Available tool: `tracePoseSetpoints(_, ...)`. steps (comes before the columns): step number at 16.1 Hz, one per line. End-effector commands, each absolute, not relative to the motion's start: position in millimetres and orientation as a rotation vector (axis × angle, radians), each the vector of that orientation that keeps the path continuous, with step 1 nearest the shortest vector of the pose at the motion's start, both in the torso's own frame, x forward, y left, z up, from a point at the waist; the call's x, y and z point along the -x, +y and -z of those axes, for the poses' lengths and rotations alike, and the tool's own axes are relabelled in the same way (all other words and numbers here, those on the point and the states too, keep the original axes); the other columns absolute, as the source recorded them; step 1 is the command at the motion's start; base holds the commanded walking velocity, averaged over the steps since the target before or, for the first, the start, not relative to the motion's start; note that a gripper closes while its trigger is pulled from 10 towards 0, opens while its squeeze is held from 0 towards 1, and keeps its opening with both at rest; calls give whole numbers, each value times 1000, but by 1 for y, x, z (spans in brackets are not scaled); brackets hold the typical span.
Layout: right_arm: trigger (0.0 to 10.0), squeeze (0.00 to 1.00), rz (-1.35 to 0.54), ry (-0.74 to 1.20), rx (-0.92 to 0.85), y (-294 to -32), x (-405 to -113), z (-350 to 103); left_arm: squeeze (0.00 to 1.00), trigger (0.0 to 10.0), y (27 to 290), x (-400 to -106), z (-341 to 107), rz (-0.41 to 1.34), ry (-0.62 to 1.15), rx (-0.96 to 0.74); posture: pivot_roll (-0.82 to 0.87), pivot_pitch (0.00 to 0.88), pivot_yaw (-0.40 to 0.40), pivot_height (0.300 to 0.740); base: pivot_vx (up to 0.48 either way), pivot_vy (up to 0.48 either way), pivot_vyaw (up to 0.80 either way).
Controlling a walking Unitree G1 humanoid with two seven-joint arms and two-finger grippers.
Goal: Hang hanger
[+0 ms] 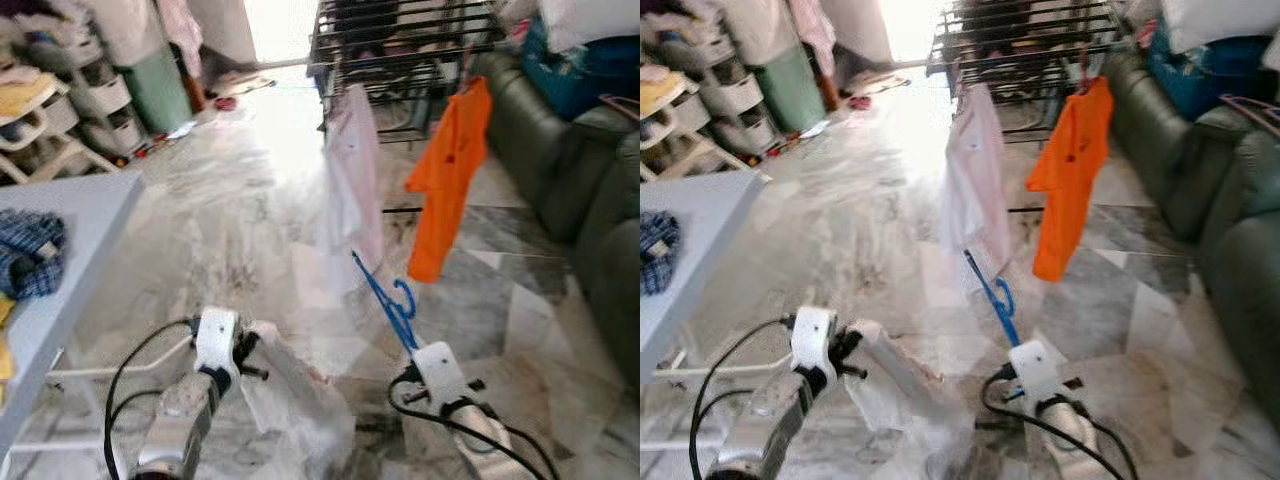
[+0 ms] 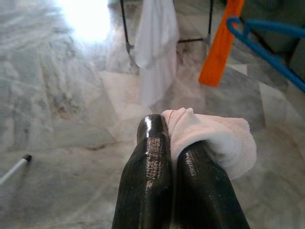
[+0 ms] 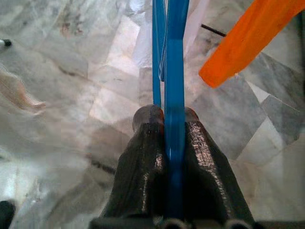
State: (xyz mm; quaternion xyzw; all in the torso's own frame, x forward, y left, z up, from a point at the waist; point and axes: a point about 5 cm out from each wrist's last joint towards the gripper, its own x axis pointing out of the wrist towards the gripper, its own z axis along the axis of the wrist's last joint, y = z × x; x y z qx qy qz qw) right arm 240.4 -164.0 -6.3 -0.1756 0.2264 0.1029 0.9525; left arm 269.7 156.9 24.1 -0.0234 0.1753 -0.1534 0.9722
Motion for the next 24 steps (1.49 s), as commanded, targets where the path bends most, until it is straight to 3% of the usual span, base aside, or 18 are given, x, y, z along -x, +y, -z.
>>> tracePoseSetpoints(1, 10000, 0, -227, 438, 339, -156, -245, 2, 0, 10000, 169, -273, -28, 283, 339, 40, -153, 0, 109, 740, 0, 0, 0)
tracePoseSetpoints(7, 10000, 0, -311, 453, 353, -159, -242, 1, 0, 10000, 171, -280, -37, 339, 294, 9, -157, 2, 114, 740, 0, 0, 0)
tracePoseSetpoints(11, 10000, 0, -460, 515, 347, -189, -237, -14, 0, 10000, 189, -309, -59, 316, 220, -117, -164, 13, 116, 740, 0, 0, 0)
tracePoseSetpoints(13, 10000, 0, -649, 570, 403, -222, -226, -32, 0, 10000, 187, -328, -80, 393, 158, -207, -181, 24, 125, 740, 0, 0, 0)
tracePoseSetpoints(20, 10000, 0, -918, 634, 327, -205, -201, -41, 0, 10000, 151, -320, -90, 728, 22, -391, -176, 32, 142, 740, 0, 0, 0)
tracePoseSetpoints(24, 10000, 0, -981, 655, 314, -204, -197, -46, 0, 10000, 161, -324, -97, 685, -20, -500, -170, 29, 142, 740, 0, 0, 0)
